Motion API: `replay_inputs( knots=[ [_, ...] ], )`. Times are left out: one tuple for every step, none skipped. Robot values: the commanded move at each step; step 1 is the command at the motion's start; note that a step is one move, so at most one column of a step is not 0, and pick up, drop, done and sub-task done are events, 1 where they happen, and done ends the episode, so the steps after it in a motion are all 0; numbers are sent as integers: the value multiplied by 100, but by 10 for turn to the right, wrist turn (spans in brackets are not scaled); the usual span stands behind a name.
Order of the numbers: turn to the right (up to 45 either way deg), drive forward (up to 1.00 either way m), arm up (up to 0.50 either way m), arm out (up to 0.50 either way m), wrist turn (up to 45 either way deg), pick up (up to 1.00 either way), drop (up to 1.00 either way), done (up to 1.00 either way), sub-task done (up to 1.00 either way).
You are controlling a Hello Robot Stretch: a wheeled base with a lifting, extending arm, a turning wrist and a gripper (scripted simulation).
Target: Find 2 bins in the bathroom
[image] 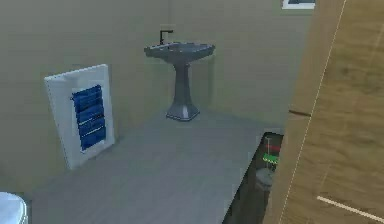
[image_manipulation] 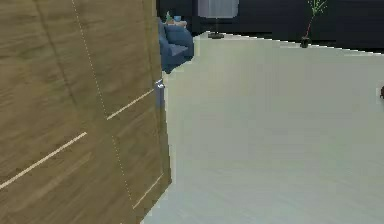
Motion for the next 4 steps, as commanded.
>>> replay_inputs(
  knots=[
    [-450, 0, 0, 0, 0, 0, 0, 0, 0],
    [-450, 0, 0, 0, 0, 0, 0, 0, 0],
    [-330, 0, 0, 0, 0, 0, 0, 0, 0],
    [0, 100, 0, 0, 0, 0, 0, 0, 0]
  ],
)
